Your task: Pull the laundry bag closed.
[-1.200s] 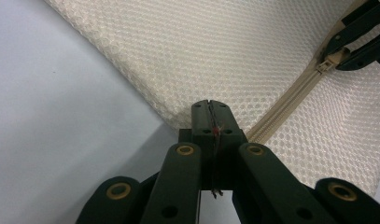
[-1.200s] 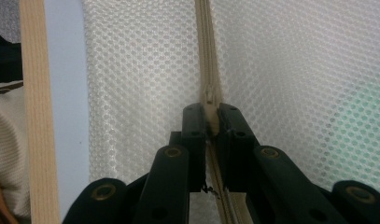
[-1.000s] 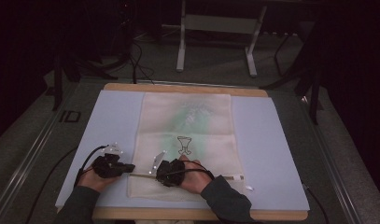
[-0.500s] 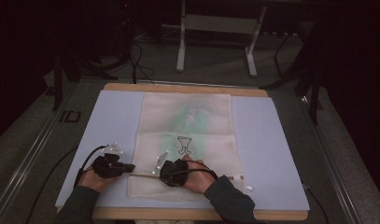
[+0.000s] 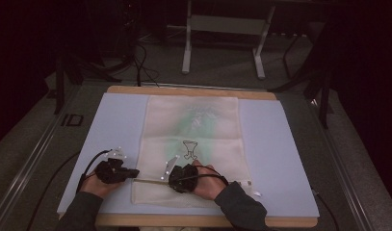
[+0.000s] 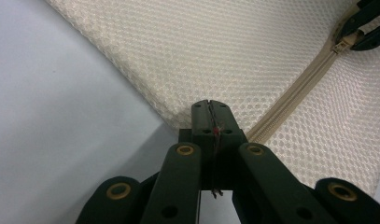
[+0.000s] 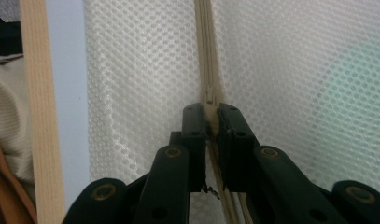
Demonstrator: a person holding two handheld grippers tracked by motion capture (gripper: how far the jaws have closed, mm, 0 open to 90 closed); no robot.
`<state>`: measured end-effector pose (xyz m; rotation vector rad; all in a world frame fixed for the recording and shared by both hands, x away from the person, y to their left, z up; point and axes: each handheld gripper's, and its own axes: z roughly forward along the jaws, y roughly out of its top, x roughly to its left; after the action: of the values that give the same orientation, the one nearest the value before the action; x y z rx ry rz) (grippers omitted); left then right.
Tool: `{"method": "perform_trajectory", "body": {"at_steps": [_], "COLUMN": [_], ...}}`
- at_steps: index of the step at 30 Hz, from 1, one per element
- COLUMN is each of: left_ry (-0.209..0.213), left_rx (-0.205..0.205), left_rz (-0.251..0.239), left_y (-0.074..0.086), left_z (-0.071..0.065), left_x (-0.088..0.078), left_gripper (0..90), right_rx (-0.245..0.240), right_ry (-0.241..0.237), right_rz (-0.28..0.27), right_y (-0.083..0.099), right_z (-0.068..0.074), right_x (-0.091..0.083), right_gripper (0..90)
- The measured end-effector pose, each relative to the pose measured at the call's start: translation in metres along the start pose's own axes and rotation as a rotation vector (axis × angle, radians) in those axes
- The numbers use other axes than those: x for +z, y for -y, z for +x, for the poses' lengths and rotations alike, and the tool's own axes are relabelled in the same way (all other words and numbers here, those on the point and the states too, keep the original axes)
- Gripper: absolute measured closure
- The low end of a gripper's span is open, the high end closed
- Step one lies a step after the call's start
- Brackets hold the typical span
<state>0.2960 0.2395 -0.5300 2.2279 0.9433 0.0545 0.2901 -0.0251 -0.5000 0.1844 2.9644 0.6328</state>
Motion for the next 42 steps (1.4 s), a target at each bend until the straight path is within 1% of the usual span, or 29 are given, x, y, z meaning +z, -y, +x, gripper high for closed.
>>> {"method": "perform_trajectory", "body": {"at_steps": [8,13,14,19,21,26,30,37,42], "left_ry": [0.001,0.002,0.002,0.001,0.001,0.002,0.001,0.003,0.003], "left_rx": [-0.002,-0.002,-0.002,-0.002,-0.003,-0.005,-0.006,-0.01,-0.009], "left_rz": [-0.001,0.0,0.0,0.0,-0.001,-0.002,-0.001,-0.001,-0.001], "left_y": [0.0,0.0,0.0,0.0,0.0,0.0,0.0,0.0,0.0], "left_z": [0.0,0.0,0.0,0.0,0.0,0.0,0.0,0.0,0.0], "left_x": [0.0,0.0,0.0,0.0,0.0,0.0,0.0,0.0,0.0], "left_gripper": [90.0,90.0,90.0,90.0,90.0,90.0,90.0,90.0,90.0], "right_rx": [0.001,-0.005,0.001,0.003,0.007,-0.001,0.005,0.015,0.01], "right_ry": [0.004,0.008,0.008,0.008,0.009,0.013,0.015,0.015,0.022], "right_rz": [-0.003,0.003,0.006,-0.006,-0.004,0.004,0.009,0.007,0.009], "right_y": [0.004,0.007,0.007,0.009,0.009,0.012,0.016,0.021,0.023], "right_z": [0.0,0.0,0.0,-0.001,0.0,0.0,-0.001,-0.002,-0.001], "right_x": [-0.002,-0.004,-0.004,-0.007,-0.008,-0.009,-0.01,-0.013,-0.015], "right_gripper": [82.2,82.2,82.2,82.2,82.2,82.2,82.2,82.2,82.2]}}
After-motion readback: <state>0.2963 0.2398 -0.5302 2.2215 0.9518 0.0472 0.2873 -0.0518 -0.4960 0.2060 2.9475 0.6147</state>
